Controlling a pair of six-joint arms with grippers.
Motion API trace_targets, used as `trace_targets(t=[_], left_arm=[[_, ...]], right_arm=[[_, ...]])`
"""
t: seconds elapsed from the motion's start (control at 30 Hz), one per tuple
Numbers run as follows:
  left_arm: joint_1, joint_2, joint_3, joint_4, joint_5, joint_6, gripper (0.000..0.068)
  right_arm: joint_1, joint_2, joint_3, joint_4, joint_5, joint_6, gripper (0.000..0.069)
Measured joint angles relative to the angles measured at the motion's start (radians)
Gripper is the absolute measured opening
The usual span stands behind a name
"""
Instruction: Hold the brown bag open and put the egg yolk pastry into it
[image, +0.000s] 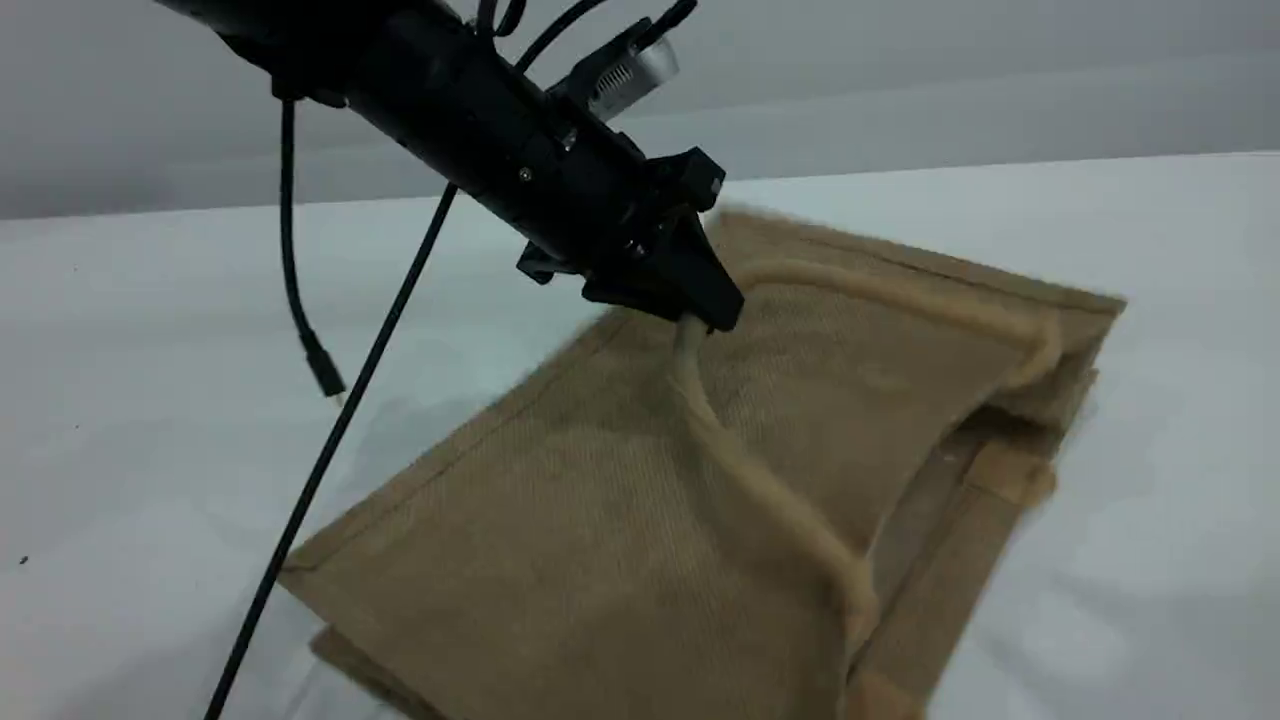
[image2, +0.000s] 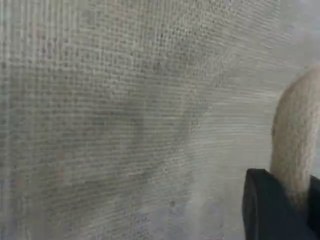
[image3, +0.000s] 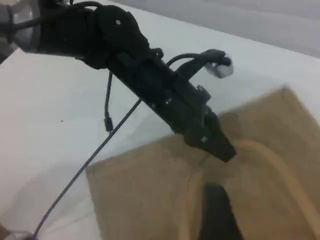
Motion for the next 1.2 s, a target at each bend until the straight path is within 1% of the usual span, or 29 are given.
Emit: trace_targets(t=[0.13,0.2,0.33,0.43,0.57,0.67,0.73,0.87,1.07,1.13,1.2], left_arm=[[0.002,0.000,-0.001,0.007,0.016,0.023,0.0193],[0.003,-0.001,-0.001,0.010,0.032,0.023,0.0248],[0.003,-0.002,-0.001,0.066,0.050,0.019,0.0356],[0.003,-0.010,-0.002,0.069,0.104,0.019,0.0398],[0.003,-0.056,-0.003,0.079,0.121,0.020,0.0407],[0.004,-0.118,-0.003,0.137,0.121,0.021,0.0409],[0.004,-0.170,-0.003,0.196,0.125,0.011,0.0409],[0.004,-0.282,-0.003,0.291,0.141,-0.051,0.0409],[0.004,-0.457,-0.003,0.464,0.180,-0.177,0.0409],[0.004,-0.516,-0.003,0.509,0.210,-0.220,0.0409],[0.004,-0.562,-0.003,0.540,0.247,-0.249,0.0409]], right_arm=[[0.000,0.000,0.000,0.001,0.009,0.000,0.0388],[0.000,0.000,0.000,0.001,0.013,0.000,0.0388],[0.000,0.000,0.000,0.001,0.013,0.000,0.0388],[0.000,0.000,0.000,-0.002,0.021,0.000,0.0388],[0.000,0.000,0.000,-0.049,0.062,0.016,0.0388],[0.000,-0.012,0.000,-0.110,0.115,0.065,0.0388],[0.000,-0.036,0.000,-0.171,0.144,0.111,0.0388],[0.000,-0.115,0.000,-0.319,0.223,0.222,0.0388],[0.000,-0.294,0.000,-0.543,0.398,0.422,0.0388],[0.000,-0.374,0.000,-0.584,0.440,0.452,0.0388],[0.000,-0.450,0.000,-0.596,0.448,0.457,0.0388]])
